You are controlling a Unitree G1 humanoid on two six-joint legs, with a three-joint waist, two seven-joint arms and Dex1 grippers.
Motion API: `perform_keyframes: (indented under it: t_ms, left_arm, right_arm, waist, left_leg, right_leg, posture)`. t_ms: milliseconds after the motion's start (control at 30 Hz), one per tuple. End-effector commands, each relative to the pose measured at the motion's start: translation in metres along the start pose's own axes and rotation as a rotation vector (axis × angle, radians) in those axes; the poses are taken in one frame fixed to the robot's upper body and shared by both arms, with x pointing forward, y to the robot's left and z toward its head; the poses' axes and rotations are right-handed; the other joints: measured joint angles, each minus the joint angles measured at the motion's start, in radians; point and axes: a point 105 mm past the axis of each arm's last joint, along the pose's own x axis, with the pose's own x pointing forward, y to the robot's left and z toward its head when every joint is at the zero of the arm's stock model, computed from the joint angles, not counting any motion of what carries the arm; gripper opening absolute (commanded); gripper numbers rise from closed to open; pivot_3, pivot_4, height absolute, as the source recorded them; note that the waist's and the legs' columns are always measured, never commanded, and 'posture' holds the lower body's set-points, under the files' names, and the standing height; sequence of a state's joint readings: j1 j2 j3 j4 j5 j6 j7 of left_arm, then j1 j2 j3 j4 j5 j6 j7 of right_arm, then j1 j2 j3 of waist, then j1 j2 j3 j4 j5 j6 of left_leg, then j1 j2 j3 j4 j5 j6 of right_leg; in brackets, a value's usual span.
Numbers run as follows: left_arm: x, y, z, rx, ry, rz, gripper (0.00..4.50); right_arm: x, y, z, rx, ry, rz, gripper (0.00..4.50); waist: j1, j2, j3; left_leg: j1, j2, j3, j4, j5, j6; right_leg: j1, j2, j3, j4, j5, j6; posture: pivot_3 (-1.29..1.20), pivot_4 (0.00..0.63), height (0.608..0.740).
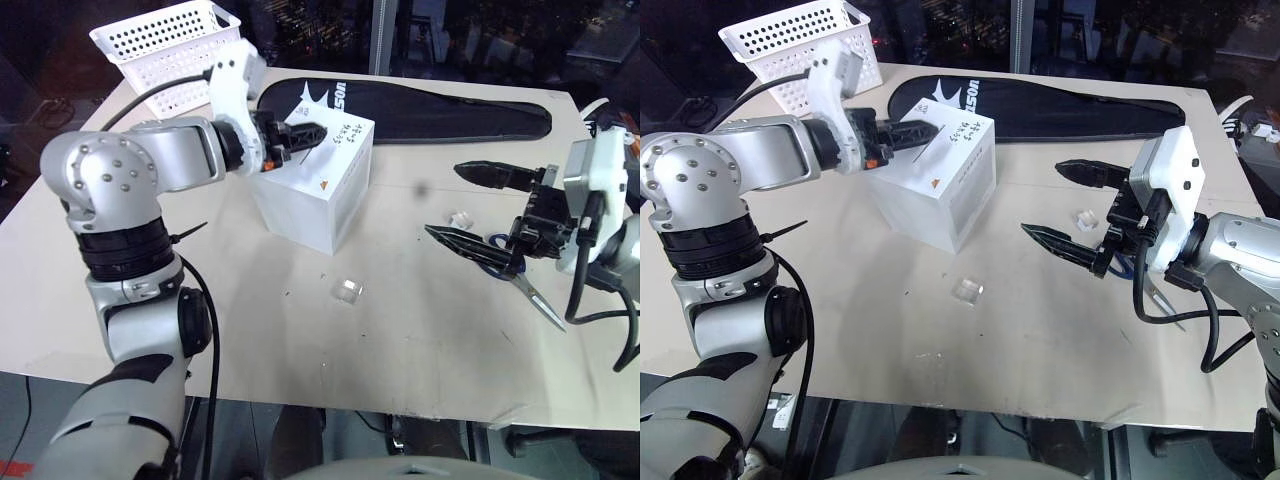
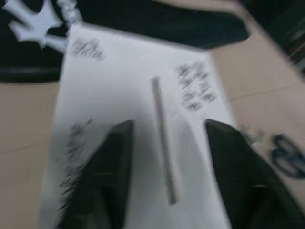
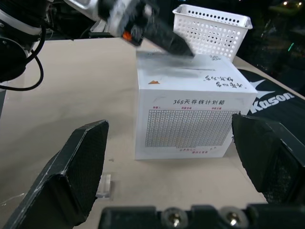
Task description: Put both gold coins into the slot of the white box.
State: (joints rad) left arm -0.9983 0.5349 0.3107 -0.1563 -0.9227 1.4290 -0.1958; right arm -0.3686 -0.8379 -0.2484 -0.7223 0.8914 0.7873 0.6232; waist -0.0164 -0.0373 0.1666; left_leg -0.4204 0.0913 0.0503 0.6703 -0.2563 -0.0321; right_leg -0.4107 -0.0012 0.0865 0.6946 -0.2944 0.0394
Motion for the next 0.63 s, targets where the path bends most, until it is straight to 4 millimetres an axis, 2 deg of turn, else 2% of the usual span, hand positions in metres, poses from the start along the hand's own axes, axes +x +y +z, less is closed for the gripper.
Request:
perform_keyframes:
  t_ms: [33,133,233,267,367,500,633]
  left_arm:
    - [-0.035,-0.046,0.001,0.180,-0.148,-0.263,2.90]
    - [-0.060,-0.055,-0.031,0.214,-0.100,-0.381,2.90]
    - [-0.077,-0.041,-0.062,0.191,-0.053,-0.364,2.90]
    - [-0.083,-0.034,-0.074,0.176,-0.026,-0.350,3.42]
    - [-0.099,-0.015,-0.104,0.200,0.053,-0.290,4.37]
    - [-0.116,0.013,-0.131,0.188,0.112,-0.196,4.37]
    - [-0.123,0.033,-0.141,0.167,0.111,-0.132,4.37]
  right_arm:
    - [-0.008,-0.006,0.002,-0.026,-0.042,-0.097,4.50]
    - [-0.022,-0.002,-0.010,-0.011,-0.012,-0.134,4.50]
    - [-0.047,0.000,-0.032,0.036,0.065,-0.228,4.50]
    - [-0.057,0.003,-0.040,0.056,0.095,-0.252,4.50]
    - [-0.089,0.016,-0.060,0.075,0.204,-0.327,4.50]
    - [-0.134,0.032,-0.080,0.130,0.332,-0.418,4.50]
    - [-0.168,0.044,-0.089,0.167,0.426,-0.472,4.50]
  waist:
    - [-0.003,0.000,0.000]
    - [0.001,0.001,0.000]
    - [0.005,0.001,0.000]
    - [0.007,0.001,0.000]
    - [0.010,0.001,-0.001]
    - [0.008,0.002,-0.002]
    - [0.004,0.002,-0.003]
  left_leg:
    - [0.000,0.000,0.000,-0.001,0.000,0.000]
    - [0.001,0.000,-0.003,-0.001,0.001,-0.002]
    - [0.002,-0.001,-0.002,-0.001,0.001,-0.002]
    - [0.003,-0.001,-0.003,-0.001,0.001,-0.002]
    - [0.006,-0.002,-0.004,0.000,-0.001,0.001]
    - [0.007,-0.002,-0.004,0.000,-0.002,0.003]
    - [0.008,-0.002,-0.004,0.000,-0.002,0.003]
  right_leg:
    - [-0.001,0.000,0.001,0.000,0.000,0.000]
    - [-0.001,0.000,0.000,0.001,0.000,0.000]
    - [0.001,0.000,0.001,0.001,0.000,0.000]
    - [0.001,0.000,0.001,0.000,0.000,0.000]
    - [0.005,0.000,0.000,0.001,0.000,0.000]
    - [0.006,0.000,-0.001,0.000,-0.001,0.000]
    - [0.007,0.000,-0.001,0.000,-0.002,0.001]
  posture:
    - [0.00,0.150,0.740]
    - [0.00,0.150,0.740]
    - [0.00,0.150,0.740]
    - [0.00,0.150,0.740]
    - [0.00,0.150,0.740]
    - [0.00,0.150,0.740]
    - [0.00,0.150,0.740]
